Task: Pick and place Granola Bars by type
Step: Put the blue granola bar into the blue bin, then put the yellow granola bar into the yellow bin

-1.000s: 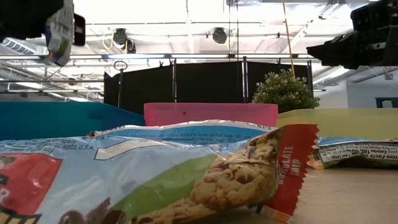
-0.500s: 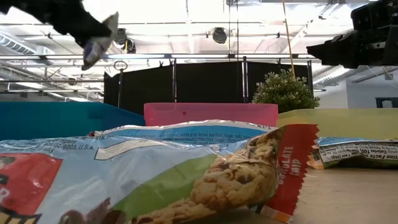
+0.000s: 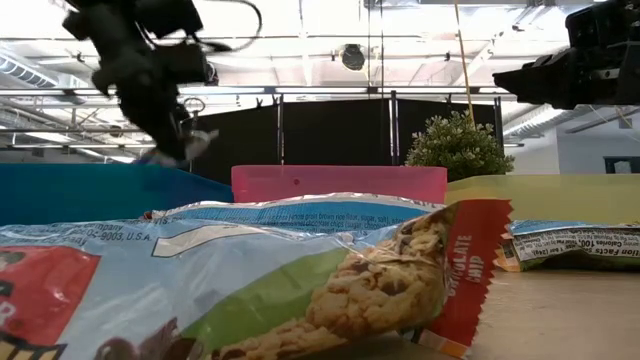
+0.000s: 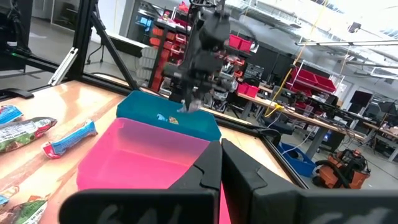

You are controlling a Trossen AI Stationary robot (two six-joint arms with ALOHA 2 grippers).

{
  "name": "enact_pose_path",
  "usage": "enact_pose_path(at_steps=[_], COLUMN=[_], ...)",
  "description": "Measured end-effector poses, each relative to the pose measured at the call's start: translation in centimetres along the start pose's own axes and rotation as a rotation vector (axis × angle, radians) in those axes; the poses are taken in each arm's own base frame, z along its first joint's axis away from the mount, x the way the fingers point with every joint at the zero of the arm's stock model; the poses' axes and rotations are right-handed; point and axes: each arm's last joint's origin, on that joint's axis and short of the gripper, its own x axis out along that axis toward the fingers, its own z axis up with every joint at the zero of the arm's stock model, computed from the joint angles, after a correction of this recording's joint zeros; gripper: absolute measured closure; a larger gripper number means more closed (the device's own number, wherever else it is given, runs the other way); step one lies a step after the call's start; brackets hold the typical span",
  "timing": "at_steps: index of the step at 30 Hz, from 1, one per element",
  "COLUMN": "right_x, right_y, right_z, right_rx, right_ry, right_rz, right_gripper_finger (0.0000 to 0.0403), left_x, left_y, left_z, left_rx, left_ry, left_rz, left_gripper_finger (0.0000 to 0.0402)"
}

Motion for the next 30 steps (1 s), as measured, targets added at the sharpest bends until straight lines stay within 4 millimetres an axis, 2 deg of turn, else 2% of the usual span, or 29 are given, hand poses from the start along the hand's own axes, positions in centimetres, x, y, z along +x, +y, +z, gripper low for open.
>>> enact_pose_path(at_steps=[7, 13, 24, 28, 30], right_x=[0.0, 0.0, 0.0, 0.0, 0.0], right_y=[0.0, 0.0, 0.1, 0.1, 0.1], right_z=[0.0, 0.0, -0.2, -0.4, -0.4], right_rx=[-0.004, 0.001, 0.008, 0.007, 0.003], right_ry=[0.0, 0.001, 0.026, 0.039, 0.043], right_rz=[0.0, 0.001, 0.009, 0.013, 0.015], right_gripper_finger=[0.0403, 0.0403, 0.0403, 0.0403, 0.0403], left_x=[2.8, 4.0, 4.0, 3.3, 2.5], left_y=[0.2, 0.2, -0.2, -0.6, -1.0], left_z=[-0.8, -1.2, -1.2, -1.4, -0.9], left_rx=[0.09, 0.114, 0.04, 0.108, 0.155], left_ry=[0.189, 0.262, 0.265, 0.271, 0.192], left_rz=[-0.002, -0.004, -0.009, -0.048, -0.112], left_gripper_finger=[0.0362, 0.035, 0.029, 0.0263, 0.0259])
